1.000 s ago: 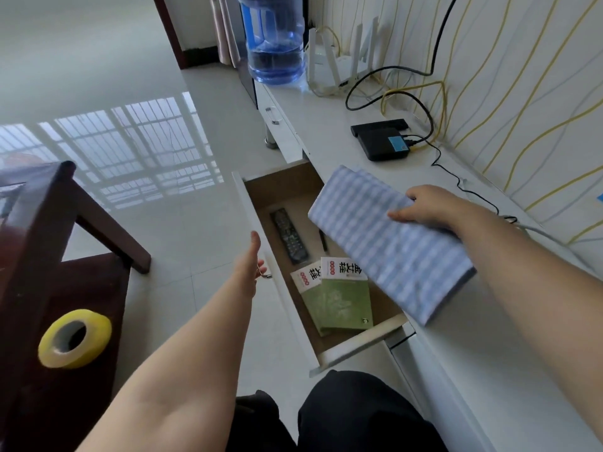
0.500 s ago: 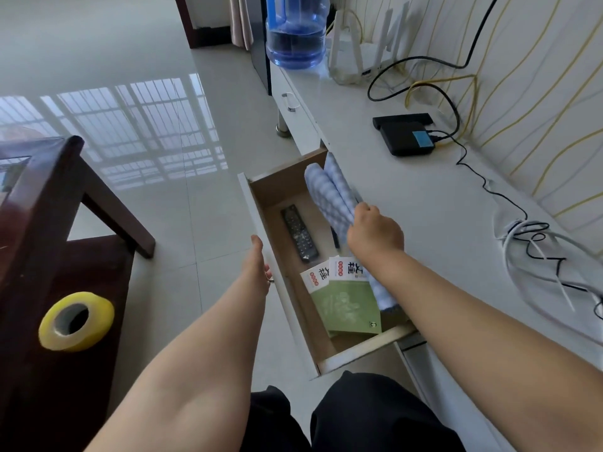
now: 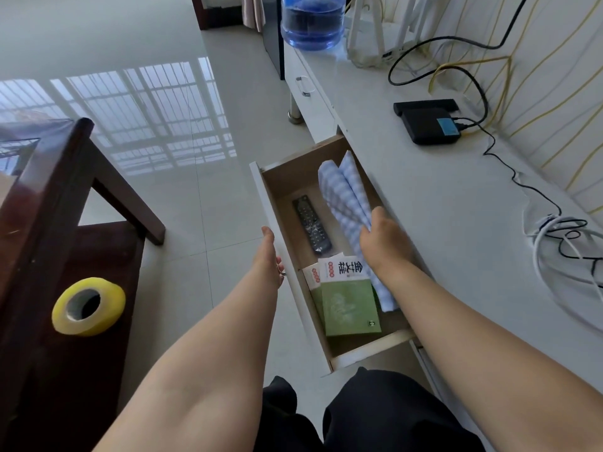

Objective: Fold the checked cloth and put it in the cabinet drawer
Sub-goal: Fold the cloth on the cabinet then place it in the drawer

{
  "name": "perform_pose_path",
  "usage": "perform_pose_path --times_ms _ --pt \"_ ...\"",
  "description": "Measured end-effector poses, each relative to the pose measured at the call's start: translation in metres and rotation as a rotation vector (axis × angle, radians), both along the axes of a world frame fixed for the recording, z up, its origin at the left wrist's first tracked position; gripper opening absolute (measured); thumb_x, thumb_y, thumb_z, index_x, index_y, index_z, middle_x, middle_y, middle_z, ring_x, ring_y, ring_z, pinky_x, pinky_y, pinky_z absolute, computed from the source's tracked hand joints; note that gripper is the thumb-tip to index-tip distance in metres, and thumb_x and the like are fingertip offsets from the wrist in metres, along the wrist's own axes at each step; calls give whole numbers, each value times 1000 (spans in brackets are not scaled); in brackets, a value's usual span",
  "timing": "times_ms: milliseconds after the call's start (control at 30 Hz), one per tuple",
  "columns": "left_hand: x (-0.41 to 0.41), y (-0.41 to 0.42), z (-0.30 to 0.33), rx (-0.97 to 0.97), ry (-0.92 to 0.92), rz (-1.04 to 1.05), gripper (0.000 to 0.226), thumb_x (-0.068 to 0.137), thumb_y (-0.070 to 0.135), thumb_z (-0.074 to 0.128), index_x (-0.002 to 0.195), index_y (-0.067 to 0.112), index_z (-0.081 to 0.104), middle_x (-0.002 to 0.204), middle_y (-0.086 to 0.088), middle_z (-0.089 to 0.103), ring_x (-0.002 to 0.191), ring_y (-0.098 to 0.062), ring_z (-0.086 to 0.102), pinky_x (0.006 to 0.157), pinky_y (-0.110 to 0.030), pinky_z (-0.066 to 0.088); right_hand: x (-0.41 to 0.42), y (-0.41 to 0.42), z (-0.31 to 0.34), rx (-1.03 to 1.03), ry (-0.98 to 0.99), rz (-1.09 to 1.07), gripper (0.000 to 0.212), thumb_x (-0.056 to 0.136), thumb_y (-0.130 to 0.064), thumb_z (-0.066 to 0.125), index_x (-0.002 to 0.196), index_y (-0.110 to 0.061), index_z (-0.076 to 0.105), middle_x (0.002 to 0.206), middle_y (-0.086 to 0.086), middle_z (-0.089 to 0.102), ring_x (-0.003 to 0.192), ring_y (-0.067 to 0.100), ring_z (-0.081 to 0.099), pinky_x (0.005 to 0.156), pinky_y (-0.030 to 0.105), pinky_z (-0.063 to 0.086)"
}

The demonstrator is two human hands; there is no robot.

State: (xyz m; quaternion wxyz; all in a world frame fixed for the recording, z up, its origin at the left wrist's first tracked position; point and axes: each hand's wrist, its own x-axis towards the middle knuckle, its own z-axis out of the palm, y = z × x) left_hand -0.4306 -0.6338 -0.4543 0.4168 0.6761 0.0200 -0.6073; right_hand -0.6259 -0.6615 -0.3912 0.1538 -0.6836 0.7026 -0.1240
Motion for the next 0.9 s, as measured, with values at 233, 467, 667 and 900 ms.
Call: perform_pose_path --times_ms 233,467,667,900 --pt "-1 0 0 8 -34 -57 87 74 82 45 126 13 52 111 -1 62 94 -18 58 98 -36 45 -2 -5 -6 101 104 -85 22 96 -10 38 116 0 40 116 23 58 104 39 59 80 40 45" --pt "-5 0 5 10 -63 -69 86 77 79 44 135 15 45 124 -5 59 108 -25 57 103 -41 42 -16 -8 -30 176 -128 -43 43 95 -25 52 132 -12 35 134 19 48 113 34 53 87 39 45" --pt "-7 1 9 25 -68 -99 94 76 81 42 143 14 37 139 -7 51 125 -29 50 110 -45 35 -19 4 -38 353 782 279 94 91 -15 55 148 -24 -19 155 14 -25 144 44 -5 113 55 17" --pt "-9 2 16 13 -94 -82 86 83 75 39 141 12 37 135 -10 53 117 -29 53 107 -45 39 -38 23 -49 787 708 183 84 91 -2 46 151 -16 -10 156 14 -23 141 50 4 109 57 31"
